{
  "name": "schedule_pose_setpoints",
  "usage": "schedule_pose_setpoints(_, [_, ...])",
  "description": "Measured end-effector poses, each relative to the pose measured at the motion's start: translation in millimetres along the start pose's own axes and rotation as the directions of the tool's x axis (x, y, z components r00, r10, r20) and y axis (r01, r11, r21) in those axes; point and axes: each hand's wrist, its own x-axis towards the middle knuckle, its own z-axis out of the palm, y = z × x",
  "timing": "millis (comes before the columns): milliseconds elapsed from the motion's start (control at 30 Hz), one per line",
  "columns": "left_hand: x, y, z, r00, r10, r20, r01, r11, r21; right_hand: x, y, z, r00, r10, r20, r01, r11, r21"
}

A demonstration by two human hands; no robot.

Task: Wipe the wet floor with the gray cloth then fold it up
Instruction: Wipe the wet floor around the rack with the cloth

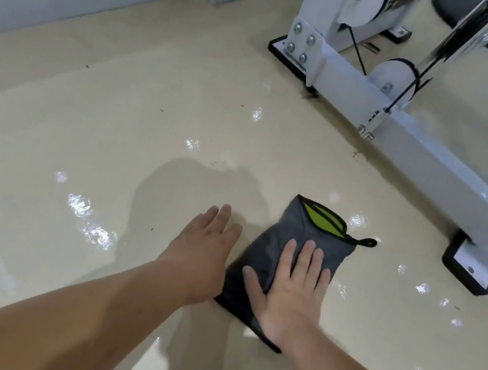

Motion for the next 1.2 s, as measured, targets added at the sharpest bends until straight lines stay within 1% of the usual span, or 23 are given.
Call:
schedule_pose_setpoints(100, [-4, -6, -4, 0.999, 0.038, 0.013, -0.039, 0.993, 0.112, -22, -19, 11, 0.984, -0.180, -0.007, 0.180, 0.984, -0.002])
schedule_pose_setpoints(167, [-3, -9, -9, 0.999, 0.053, 0.012, -0.054, 0.988, 0.145, -10, -11, -1, 0.953, -0.297, 0.065, 0.300, 0.953, -0.050])
schedule_pose_setpoints(200, [-2, -9, -11, 0.998, 0.056, 0.009, -0.056, 0.986, 0.160, 0, -3, -13, 0.937, -0.327, 0.126, 0.338, 0.938, -0.075])
schedule_pose_setpoints(233, [1, -8, -13, 0.998, 0.056, 0.003, -0.055, 0.983, 0.175, 12, 8, -25, 0.931, -0.331, 0.154, 0.349, 0.931, -0.107])
schedule_pose_setpoints(267, [3, -4, -14, 0.999, 0.049, -0.001, -0.048, 0.982, 0.181, 25, 20, -35, 0.940, -0.297, 0.171, 0.320, 0.938, -0.132])
schedule_pose_setpoints(300, [6, -1, -14, 0.999, 0.036, -0.004, -0.035, 0.985, 0.171, 38, 31, -44, 0.957, -0.220, 0.187, 0.246, 0.960, -0.131])
schedule_pose_setpoints(367, [12, 10, -13, 0.999, 0.030, -0.016, -0.028, 0.993, 0.112, 55, 57, -59, 0.982, 0.023, 0.187, -0.007, 0.996, -0.086])
schedule_pose_setpoints(433, [13, 19, -10, 0.999, 0.053, -0.013, -0.052, 0.997, 0.054, 59, 79, -67, 0.946, 0.251, 0.204, -0.246, 0.968, -0.052])
schedule_pose_setpoints(467, [10, 21, -9, 0.998, 0.067, -0.002, -0.066, 0.997, 0.042, 57, 85, -67, 0.925, 0.316, 0.214, -0.313, 0.949, -0.046])
schedule_pose_setpoints(533, [1, 22, -4, 0.996, 0.084, 0.032, -0.085, 0.996, 0.040, 46, 82, -59, 0.914, 0.356, 0.195, -0.354, 0.934, -0.043])
schedule_pose_setpoints(600, [-8, 19, 0, 0.995, 0.079, 0.057, -0.082, 0.995, 0.054, 29, 64, -43, 0.932, 0.329, 0.155, -0.328, 0.944, -0.033])
schedule_pose_setpoints(667, [-15, 14, 1, 0.996, 0.062, 0.058, -0.065, 0.996, 0.053, 12, 43, -32, 0.955, 0.265, 0.135, -0.262, 0.964, -0.040])
schedule_pose_setpoints(767, [-29, 3, -3, 0.996, 0.052, 0.066, -0.056, 0.996, 0.070, -14, 6, -14, 0.984, 0.099, 0.150, -0.087, 0.992, -0.087])
schedule_pose_setpoints(833, [-35, -6, -6, 0.998, 0.048, 0.040, -0.052, 0.992, 0.117, -31, -22, 4, 0.993, -0.061, 0.105, 0.068, 0.996, -0.065])
schedule_pose_setpoints(867, [-36, -10, -8, 0.999, 0.048, 0.022, -0.050, 0.988, 0.147, -40, -34, 11, 0.985, -0.158, 0.067, 0.162, 0.985, -0.057])
schedule_pose_setpoints(933, [-36, -20, -10, 0.999, 0.031, -0.020, -0.027, 0.979, 0.202, -53, -53, 20, 0.947, -0.322, 0.017, 0.323, 0.944, -0.075])
schedule_pose_setpoints(1000, [-32, -26, -7, 0.999, -0.007, -0.043, 0.017, 0.970, 0.244, -52, -52, 20, 0.910, -0.415, 0.021, 0.415, 0.906, -0.087])
schedule_pose_setpoints(1033, [-31, -26, -4, 0.998, -0.036, -0.045, 0.047, 0.966, 0.256, -48, -46, 14, 0.906, -0.423, 0.027, 0.424, 0.905, -0.047])
schedule_pose_setpoints(1067, [-30, -23, -2, 0.996, -0.069, -0.052, 0.080, 0.965, 0.249, -44, -39, 8, 0.908, -0.419, -0.017, 0.419, 0.908, 0.023])
schedule_pose_setpoints(1100, [-28, -19, 2, 0.994, -0.092, -0.065, 0.104, 0.970, 0.220, -40, -32, 0, 0.913, -0.389, -0.119, 0.402, 0.909, 0.111])
schedule_pose_setpoints(1133, [-28, -11, 7, 0.992, -0.092, -0.082, 0.105, 0.978, 0.177, -37, -23, -6, 0.922, -0.324, -0.213, 0.364, 0.912, 0.190])
schedule_pose_setpoints(1167, [-29, -2, 15, 0.993, -0.064, -0.099, 0.077, 0.987, 0.143, -32, -12, -11, 0.919, -0.251, -0.305, 0.329, 0.912, 0.243])
schedule_pose_setpoints(1200, [-31, 9, 25, 0.994, -0.015, -0.112, 0.028, 0.993, 0.117, -27, -3, -15, 0.911, -0.188, -0.367, 0.299, 0.913, 0.276])
